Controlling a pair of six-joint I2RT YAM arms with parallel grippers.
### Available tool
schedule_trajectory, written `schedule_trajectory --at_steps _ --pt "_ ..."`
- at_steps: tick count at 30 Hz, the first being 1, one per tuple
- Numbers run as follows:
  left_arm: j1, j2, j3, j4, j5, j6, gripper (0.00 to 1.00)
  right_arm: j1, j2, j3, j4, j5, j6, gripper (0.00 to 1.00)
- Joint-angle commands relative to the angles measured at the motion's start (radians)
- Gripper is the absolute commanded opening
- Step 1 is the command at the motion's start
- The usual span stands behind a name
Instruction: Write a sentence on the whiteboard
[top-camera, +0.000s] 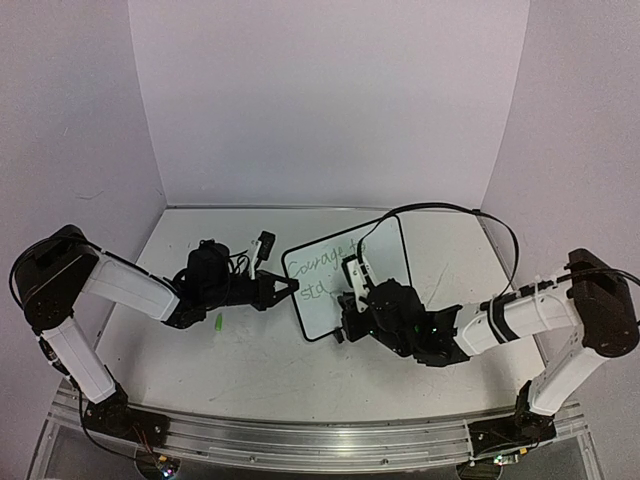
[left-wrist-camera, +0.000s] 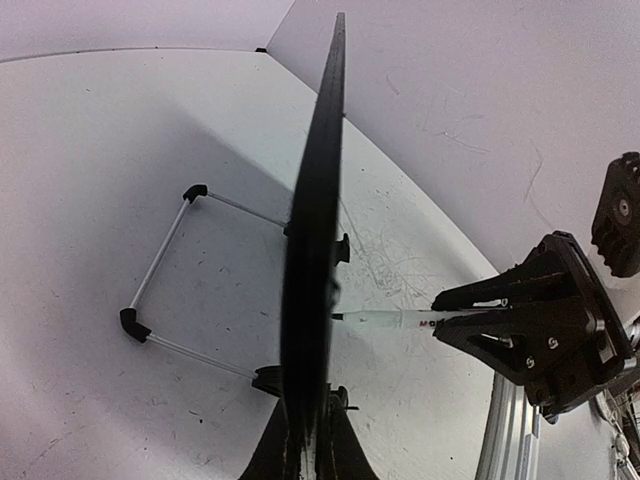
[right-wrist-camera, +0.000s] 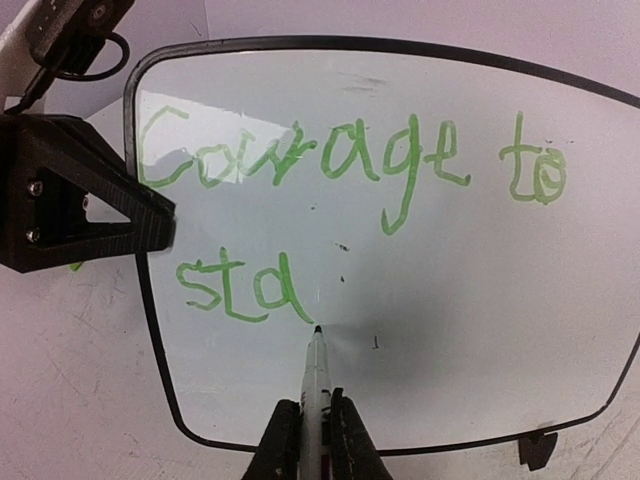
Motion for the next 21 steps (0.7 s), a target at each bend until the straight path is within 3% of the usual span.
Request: schedule_trajectory --at_steps 1,21 --pt "0.002 -0.021 -0.006 -0.052 -0.034 0.051 0.0 -0.013 -0.077 -0.021 0.026 -0.01 -0.007 0.0" --pt "0.002 -0.018 -0.005 -0.052 -0.03 0.052 0.0 -0.031 0.013 0.075 0.072 -0.056 -0.056 0.0"
